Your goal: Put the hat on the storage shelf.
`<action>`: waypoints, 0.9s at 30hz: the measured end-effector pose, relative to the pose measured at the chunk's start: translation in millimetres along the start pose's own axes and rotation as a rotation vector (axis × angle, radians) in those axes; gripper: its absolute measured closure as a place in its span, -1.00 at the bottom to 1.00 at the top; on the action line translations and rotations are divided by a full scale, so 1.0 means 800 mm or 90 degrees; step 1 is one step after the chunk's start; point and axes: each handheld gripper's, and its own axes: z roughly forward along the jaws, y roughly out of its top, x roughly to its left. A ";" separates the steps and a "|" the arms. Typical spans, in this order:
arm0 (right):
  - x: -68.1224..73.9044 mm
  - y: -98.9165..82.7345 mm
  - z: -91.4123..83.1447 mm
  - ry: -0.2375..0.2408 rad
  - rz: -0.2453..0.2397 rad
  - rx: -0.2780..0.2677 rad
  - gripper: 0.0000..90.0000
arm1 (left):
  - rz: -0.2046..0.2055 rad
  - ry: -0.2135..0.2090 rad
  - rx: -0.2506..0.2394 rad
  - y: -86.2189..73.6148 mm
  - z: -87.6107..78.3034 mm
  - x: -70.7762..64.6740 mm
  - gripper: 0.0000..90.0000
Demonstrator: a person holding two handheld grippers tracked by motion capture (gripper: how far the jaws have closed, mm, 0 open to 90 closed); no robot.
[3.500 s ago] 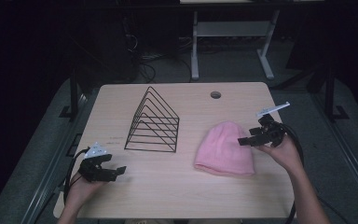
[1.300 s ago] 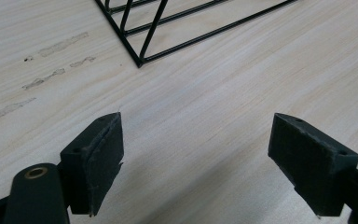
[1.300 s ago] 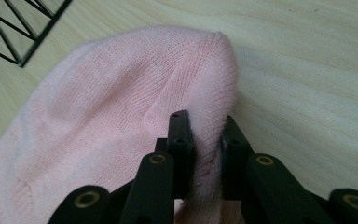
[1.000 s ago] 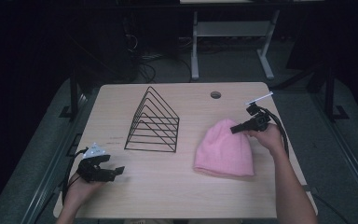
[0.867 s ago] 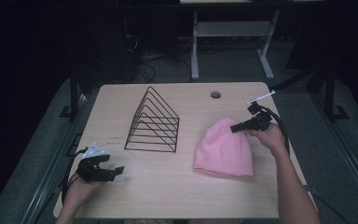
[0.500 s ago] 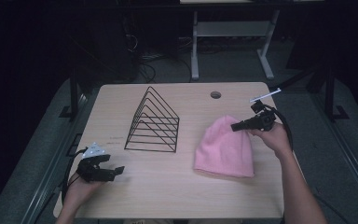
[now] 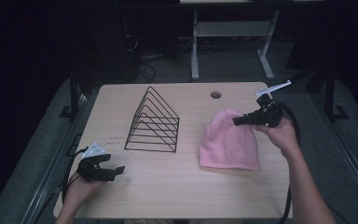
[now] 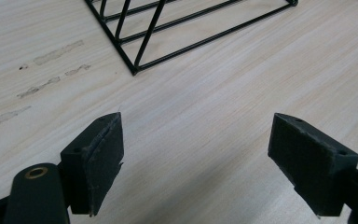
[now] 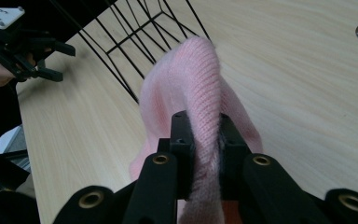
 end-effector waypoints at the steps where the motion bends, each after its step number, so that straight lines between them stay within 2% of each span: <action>1: 0.003 0.002 -0.003 -0.002 0.000 0.000 0.78 | 0.001 -0.001 -0.001 0.001 0.000 0.000 -0.60; 16: 0.017 0.015 -0.039 -0.021 -0.029 -0.025 0.78 | 0.013 -0.006 -0.011 0.006 -0.008 -0.004 -0.60; 24: 0.028 0.031 -0.055 -0.024 -0.052 -0.035 0.79 | 0.024 -0.019 -0.027 0.020 -0.018 -0.008 -0.55; 27: 0.034 0.041 -0.060 -0.020 -0.067 -0.042 0.79 | 0.038 -0.023 -0.032 0.028 -0.023 -0.009 -0.55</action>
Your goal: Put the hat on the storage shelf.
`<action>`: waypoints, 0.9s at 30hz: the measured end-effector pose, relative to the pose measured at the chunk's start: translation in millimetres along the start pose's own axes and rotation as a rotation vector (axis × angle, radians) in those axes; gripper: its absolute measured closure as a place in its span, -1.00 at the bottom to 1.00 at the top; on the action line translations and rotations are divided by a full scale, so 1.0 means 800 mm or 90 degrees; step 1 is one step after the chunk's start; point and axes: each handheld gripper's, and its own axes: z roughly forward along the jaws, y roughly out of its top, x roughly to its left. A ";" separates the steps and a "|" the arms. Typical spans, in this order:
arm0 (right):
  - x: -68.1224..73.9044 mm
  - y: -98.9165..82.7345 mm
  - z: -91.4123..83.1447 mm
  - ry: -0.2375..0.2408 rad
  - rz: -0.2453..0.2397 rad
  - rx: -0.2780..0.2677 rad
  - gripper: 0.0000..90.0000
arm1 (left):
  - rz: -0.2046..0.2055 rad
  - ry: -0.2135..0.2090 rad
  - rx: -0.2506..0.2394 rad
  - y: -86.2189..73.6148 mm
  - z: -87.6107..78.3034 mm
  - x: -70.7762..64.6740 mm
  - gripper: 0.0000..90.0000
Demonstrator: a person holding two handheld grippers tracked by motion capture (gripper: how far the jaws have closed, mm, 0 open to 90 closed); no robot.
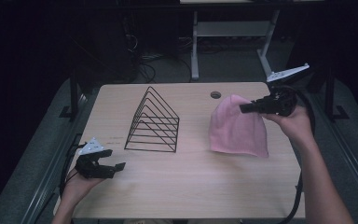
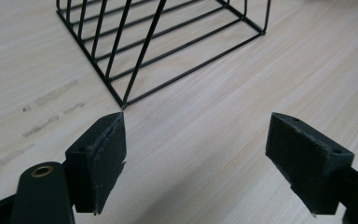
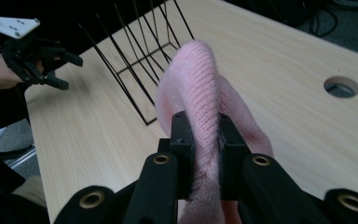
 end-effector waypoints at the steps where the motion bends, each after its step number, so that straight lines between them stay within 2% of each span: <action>1: 0.002 0.002 -0.001 0.000 -0.004 -0.001 0.79 | -0.002 -0.005 -0.006 0.002 -0.002 -0.001 -0.55; 5: 0.011 0.013 -0.001 0.008 -0.018 -0.006 0.79 | 0.008 -0.022 -0.018 0.013 -0.010 -0.002 -0.55; 9: 0.021 0.025 0.002 0.016 -0.032 -0.007 0.79 | 0.033 -0.036 -0.019 0.028 -0.018 -0.003 -0.53; 16: 0.043 0.045 0.003 0.035 -0.063 -0.013 0.79 | 0.051 -0.073 -0.040 0.060 -0.030 -0.006 -0.51; 20: 0.054 0.057 0.002 0.046 -0.077 -0.019 0.79 | 0.061 -0.094 -0.051 0.076 -0.033 -0.009 -0.51; 23: 0.061 0.065 0.004 0.054 -0.086 -0.020 0.79 | 0.080 -0.099 -0.048 0.088 -0.034 -0.012 -0.51; 27: 0.070 0.072 0.008 0.065 -0.097 -0.021 0.79 | 0.094 -0.110 -0.050 0.103 -0.034 -0.016 -0.51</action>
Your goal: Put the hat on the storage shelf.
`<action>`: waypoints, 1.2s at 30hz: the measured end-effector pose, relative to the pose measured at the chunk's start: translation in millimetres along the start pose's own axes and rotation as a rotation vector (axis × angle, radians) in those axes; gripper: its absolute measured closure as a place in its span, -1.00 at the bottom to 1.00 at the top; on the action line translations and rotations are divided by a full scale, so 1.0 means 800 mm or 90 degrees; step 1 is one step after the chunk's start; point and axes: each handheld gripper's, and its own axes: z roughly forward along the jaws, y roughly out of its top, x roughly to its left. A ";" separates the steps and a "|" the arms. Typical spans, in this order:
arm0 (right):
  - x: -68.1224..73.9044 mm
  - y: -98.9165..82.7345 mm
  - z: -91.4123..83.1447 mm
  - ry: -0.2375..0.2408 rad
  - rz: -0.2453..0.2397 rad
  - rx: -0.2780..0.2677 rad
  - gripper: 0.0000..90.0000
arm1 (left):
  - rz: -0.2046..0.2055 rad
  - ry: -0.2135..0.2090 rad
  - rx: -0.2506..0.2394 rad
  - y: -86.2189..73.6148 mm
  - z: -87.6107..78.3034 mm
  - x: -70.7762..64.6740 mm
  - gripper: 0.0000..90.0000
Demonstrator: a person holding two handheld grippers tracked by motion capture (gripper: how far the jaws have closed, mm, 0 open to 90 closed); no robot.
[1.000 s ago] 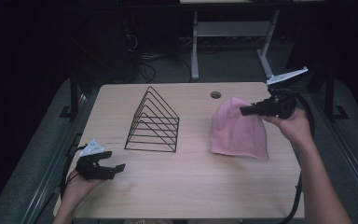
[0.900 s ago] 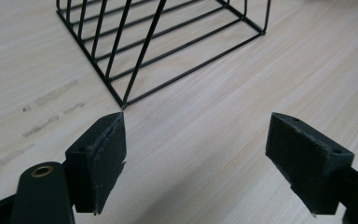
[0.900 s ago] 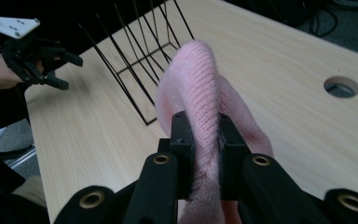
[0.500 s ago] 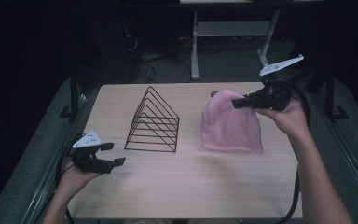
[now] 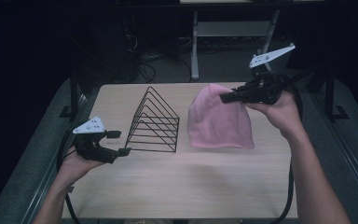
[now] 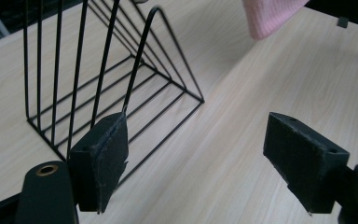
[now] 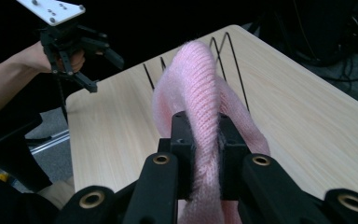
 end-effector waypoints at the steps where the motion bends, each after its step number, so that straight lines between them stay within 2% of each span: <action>1: 0.001 0.002 0.001 0.002 -0.004 -0.002 0.79 | 0.001 -0.003 0.000 0.003 0.000 0.000 -0.51; 14: 0.028 0.038 0.013 0.031 -0.044 -0.005 0.79 | 0.040 -0.034 0.006 0.045 0.002 -0.002 -0.51; 24: 0.050 0.067 0.033 0.059 -0.091 -0.002 0.79 | 0.047 -0.068 -0.002 0.066 0.006 -0.003 -0.49; 31: 0.058 0.084 0.050 0.073 -0.107 0.002 0.79 | 0.059 -0.080 -0.001 0.078 0.007 -0.006 -0.49; 36: 0.063 0.096 0.067 0.087 -0.120 0.004 0.79 | 0.054 -0.093 -0.008 0.087 0.009 -0.005 -0.49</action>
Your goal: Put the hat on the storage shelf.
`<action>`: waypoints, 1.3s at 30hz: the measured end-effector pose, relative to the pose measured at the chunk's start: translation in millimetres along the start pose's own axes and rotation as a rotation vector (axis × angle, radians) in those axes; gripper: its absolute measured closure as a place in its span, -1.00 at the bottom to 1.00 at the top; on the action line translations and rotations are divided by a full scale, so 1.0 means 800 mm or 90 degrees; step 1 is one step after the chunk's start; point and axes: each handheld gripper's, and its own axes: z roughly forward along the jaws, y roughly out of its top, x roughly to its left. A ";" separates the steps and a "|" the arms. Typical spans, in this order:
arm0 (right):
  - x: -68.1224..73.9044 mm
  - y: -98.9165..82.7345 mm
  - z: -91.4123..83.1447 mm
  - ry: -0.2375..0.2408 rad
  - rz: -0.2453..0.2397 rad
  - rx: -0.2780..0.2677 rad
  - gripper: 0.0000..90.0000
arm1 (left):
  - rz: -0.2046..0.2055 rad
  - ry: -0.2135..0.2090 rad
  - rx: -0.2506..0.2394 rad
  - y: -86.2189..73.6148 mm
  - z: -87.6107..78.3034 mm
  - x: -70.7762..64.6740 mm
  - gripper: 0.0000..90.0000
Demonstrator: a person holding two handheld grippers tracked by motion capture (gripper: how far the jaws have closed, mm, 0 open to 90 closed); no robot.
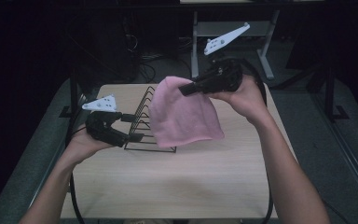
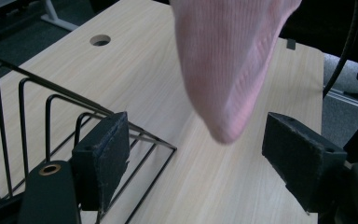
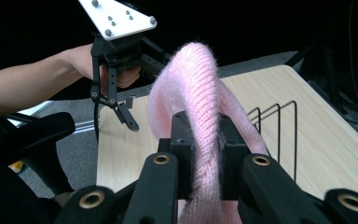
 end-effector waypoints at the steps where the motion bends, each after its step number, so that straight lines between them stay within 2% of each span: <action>1: -0.001 0.001 0.002 0.002 -0.002 0.001 0.79 | -0.001 -0.002 0.000 0.001 0.001 0.001 -0.49; 9: -0.003 0.016 0.027 0.018 -0.010 0.001 0.79 | -0.007 -0.045 0.011 0.004 0.004 0.012 -0.19; 15: -0.004 0.023 0.035 0.027 -0.020 -0.006 0.79 | -0.018 -0.071 0.024 0.005 0.004 0.022 0.14; 19: -0.005 0.026 0.040 0.026 -0.019 -0.006 0.79 | -0.024 -0.089 0.033 0.007 0.004 0.029 0.45; 22: -0.008 0.026 0.043 0.028 -0.018 -0.009 0.79 | -0.023 -0.092 0.041 0.008 0.003 0.033 0.70; 24: -0.009 0.027 0.045 0.027 -0.017 -0.009 0.79 | -0.022 -0.088 0.044 0.009 0.000 0.036 0.81; 31: -0.017 0.036 0.051 0.020 -0.020 -0.028 0.79 | -0.017 -0.050 0.047 0.021 -0.023 0.050 0.87; 35: -0.022 0.046 0.056 0.013 -0.019 -0.045 0.79 | -0.011 -0.018 0.055 0.031 -0.034 0.059 0.89; 39: -0.028 0.054 0.060 0.004 -0.019 -0.055 0.80 | -0.016 0.017 0.056 0.037 -0.044 0.071 0.89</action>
